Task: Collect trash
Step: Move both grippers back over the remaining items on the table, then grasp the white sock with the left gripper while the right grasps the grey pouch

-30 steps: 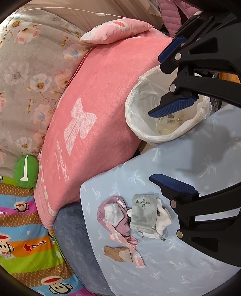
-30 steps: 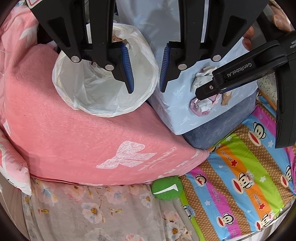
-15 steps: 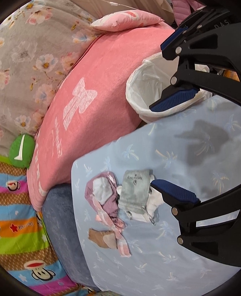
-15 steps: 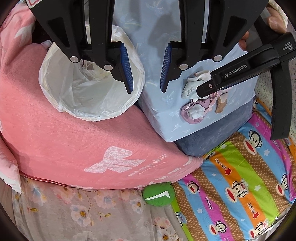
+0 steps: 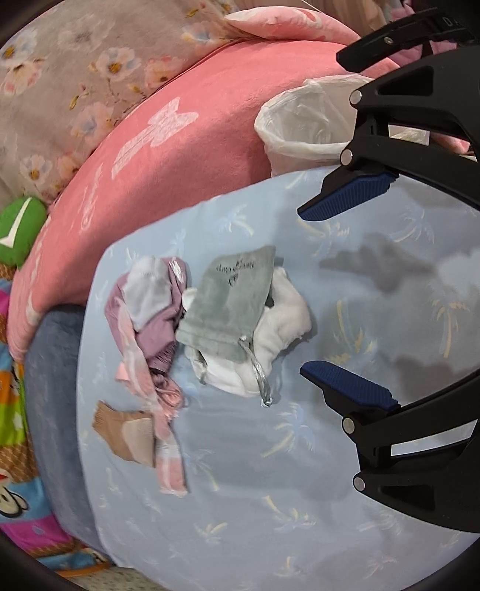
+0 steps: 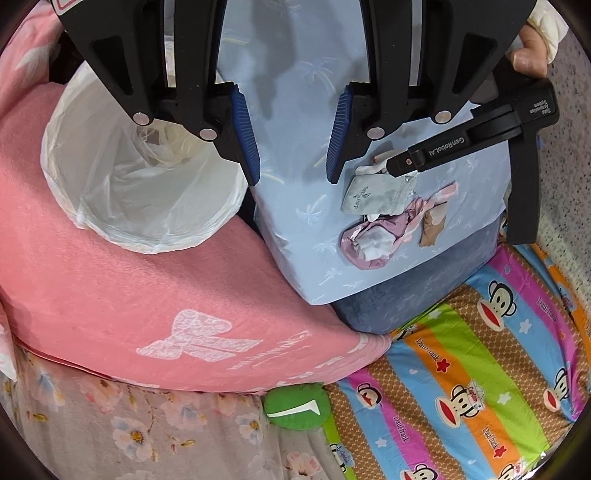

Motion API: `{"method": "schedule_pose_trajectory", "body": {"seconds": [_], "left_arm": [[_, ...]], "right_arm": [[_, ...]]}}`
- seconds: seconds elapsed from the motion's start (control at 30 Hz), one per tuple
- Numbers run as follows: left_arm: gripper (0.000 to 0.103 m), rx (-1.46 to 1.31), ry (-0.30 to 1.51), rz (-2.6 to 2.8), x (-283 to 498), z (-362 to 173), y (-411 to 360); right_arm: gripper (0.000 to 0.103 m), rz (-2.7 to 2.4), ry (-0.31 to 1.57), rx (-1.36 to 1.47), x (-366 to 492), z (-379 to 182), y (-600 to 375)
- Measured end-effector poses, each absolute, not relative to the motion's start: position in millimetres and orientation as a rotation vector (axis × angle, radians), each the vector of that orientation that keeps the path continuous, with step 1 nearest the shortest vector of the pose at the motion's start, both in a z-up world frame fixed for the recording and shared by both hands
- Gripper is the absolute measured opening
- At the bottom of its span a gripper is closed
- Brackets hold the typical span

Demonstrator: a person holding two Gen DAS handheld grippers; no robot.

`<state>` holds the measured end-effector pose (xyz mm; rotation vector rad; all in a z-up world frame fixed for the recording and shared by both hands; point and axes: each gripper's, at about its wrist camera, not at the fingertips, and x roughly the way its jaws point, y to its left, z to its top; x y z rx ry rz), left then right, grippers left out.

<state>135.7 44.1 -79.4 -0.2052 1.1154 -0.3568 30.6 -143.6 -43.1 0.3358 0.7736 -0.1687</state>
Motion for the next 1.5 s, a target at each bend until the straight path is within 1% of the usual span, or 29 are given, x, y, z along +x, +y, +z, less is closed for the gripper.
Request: {"method": "schedule_pose_trajectory", "body": {"seconds": [0.17, 0.23, 0.27, 0.33, 0.37, 0.43, 0.47, 0.5, 0.53, 0.7, 1.07, 1.33, 1.4, 1.43, 1.47, 1.5], "left_arm": [[0.073, -0.263, 1.14, -0.356, 148, -90, 53], [0.066, -0.282, 1.148, -0.36, 153, -93, 56], [0.064, -0.29, 1.153, -0.362, 155, -95, 57], [0.052, -0.305, 1.165, -0.366, 158, -99, 61], [0.049, -0.314, 1.169, -0.369, 160, -101, 63], [0.028, -0.325, 1.18, -0.381, 162, -104, 68], [0.025, -0.326, 1.185, -0.388, 162, -105, 71], [0.02, -0.323, 1.186, -0.392, 163, -106, 73], [0.013, -0.319, 1.183, -0.393, 162, -106, 76], [0.01, -0.295, 1.168, -0.381, 163, -104, 89], [0.009, -0.257, 1.166, -0.33, 165, -110, 115], [0.009, -0.261, 1.178, -0.334, 168, -118, 121], [0.009, -0.268, 1.178, -0.338, 169, -119, 121], [0.009, -0.269, 1.178, -0.34, 169, -119, 121], [0.009, -0.269, 1.177, -0.341, 169, -119, 121], [0.009, -0.268, 1.177, -0.343, 169, -119, 121]], "right_arm": [[0.038, -0.144, 0.804, 0.338, 48, -54, -135], [0.038, -0.135, 0.815, 0.339, 55, -58, -131], [0.038, -0.13, 0.82, 0.34, 58, -60, -130], [0.038, -0.12, 0.828, 0.34, 64, -62, -126], [0.038, -0.114, 0.834, 0.337, 67, -64, -123], [0.038, -0.103, 0.843, 0.33, 74, -67, -117], [0.038, -0.097, 0.848, 0.328, 78, -68, -115], [0.038, -0.09, 0.853, 0.328, 81, -70, -112], [0.038, -0.082, 0.858, 0.329, 85, -72, -109], [0.038, -0.034, 0.898, 0.35, 108, -87, -95], [0.038, 0.05, 1.019, 0.415, 154, -134, -61], [0.037, 0.08, 1.057, 0.408, 165, -152, -39], [0.032, 0.077, 1.055, 0.391, 166, -152, -36], [0.021, 0.079, 1.061, 0.388, 167, -154, -35], [0.013, 0.081, 1.07, 0.389, 168, -156, -35], [0.012, 0.076, 1.068, 0.39, 167, -156, -36]]}}
